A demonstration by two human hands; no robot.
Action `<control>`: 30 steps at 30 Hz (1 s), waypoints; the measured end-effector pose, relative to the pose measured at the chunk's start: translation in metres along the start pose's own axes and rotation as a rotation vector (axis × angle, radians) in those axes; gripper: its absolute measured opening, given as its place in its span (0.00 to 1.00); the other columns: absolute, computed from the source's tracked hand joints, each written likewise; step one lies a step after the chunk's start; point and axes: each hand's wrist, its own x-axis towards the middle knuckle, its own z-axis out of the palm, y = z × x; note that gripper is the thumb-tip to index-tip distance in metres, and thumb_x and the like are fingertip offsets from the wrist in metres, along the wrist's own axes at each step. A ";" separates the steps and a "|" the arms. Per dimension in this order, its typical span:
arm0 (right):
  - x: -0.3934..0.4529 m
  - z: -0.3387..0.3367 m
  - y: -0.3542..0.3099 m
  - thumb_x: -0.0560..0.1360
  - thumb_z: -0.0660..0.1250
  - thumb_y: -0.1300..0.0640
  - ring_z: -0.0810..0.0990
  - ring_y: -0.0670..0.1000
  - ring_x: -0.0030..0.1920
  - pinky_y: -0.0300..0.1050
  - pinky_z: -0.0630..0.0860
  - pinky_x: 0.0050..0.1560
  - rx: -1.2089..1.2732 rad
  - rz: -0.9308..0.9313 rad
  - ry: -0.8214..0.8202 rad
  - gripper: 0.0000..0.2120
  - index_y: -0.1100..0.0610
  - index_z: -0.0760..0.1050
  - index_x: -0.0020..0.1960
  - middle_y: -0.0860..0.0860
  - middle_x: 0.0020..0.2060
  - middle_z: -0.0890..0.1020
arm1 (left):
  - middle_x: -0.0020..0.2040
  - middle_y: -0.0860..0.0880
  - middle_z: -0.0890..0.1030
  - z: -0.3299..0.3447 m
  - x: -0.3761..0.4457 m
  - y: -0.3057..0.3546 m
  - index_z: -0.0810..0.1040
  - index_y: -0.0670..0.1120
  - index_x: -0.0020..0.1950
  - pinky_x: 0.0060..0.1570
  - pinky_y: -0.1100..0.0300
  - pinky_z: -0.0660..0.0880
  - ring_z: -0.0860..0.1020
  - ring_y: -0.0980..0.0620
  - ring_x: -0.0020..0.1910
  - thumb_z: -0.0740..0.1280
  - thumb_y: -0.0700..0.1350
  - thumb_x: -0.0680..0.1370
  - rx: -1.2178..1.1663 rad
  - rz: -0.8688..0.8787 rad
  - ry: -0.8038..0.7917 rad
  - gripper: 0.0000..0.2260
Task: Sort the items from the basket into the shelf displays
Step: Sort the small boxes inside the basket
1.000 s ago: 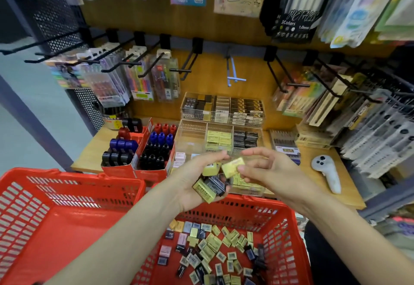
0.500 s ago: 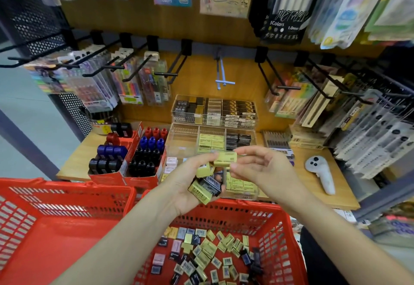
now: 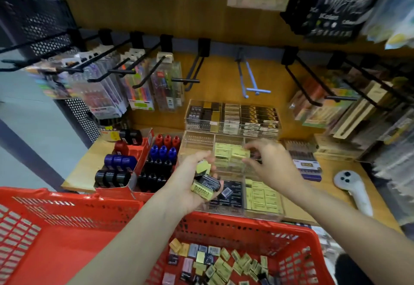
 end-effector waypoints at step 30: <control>-0.037 -0.010 -0.087 0.62 0.78 0.39 0.84 0.41 0.39 0.37 0.81 0.42 0.706 -0.054 -0.065 0.19 0.44 0.83 0.50 0.41 0.42 0.84 | 0.56 0.41 0.84 -0.009 -0.026 -0.003 0.79 0.43 0.64 0.50 0.51 0.82 0.84 0.44 0.54 0.70 0.59 0.74 0.038 0.139 -0.178 0.25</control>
